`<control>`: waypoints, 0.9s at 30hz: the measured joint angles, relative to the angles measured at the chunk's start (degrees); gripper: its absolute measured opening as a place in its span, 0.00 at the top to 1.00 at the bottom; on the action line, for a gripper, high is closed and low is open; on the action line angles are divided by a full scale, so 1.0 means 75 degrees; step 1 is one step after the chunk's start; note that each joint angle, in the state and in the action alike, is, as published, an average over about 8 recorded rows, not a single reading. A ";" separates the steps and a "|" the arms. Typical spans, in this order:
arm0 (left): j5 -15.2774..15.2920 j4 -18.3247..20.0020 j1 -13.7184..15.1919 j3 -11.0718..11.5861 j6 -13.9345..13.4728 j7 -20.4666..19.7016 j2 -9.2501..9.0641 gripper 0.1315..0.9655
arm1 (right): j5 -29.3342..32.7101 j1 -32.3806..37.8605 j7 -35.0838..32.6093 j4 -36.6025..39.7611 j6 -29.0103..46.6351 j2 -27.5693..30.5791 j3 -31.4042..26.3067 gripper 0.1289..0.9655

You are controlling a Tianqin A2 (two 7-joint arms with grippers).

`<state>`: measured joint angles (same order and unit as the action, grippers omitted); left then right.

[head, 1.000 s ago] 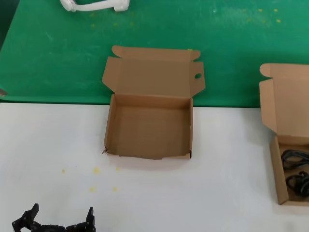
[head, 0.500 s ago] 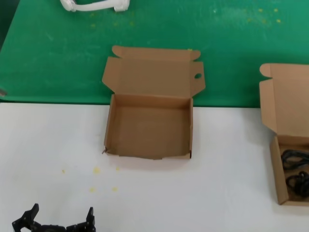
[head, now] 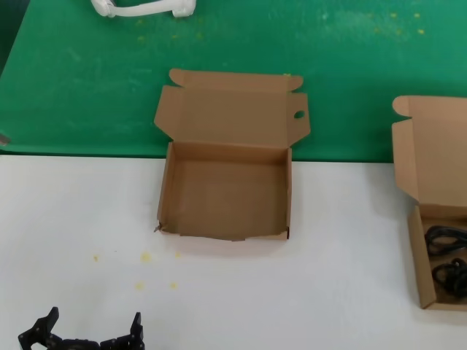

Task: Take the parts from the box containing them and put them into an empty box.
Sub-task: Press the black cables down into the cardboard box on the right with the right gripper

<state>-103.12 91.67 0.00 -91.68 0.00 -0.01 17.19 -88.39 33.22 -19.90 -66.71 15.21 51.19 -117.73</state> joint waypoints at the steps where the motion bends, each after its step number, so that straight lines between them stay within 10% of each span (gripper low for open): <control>1: 0.0000 0.0000 0.0000 0.0000 0.0000 0.0000 0.0000 0.00 | 0.0186 0.0059 0.0147 0.0017 0.0169 0.0013 -0.0010 0.00; 27: 0.0000 0.0000 0.0000 0.0000 0.0000 0.0000 0.0000 0.00 | 0.2161 0.3168 0.1077 0.1875 0.4428 -0.0669 -0.0253 0.00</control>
<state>-103.12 91.67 0.00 -91.68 0.00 -0.01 17.19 -72.18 56.99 -11.83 -52.65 48.41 46.18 -119.63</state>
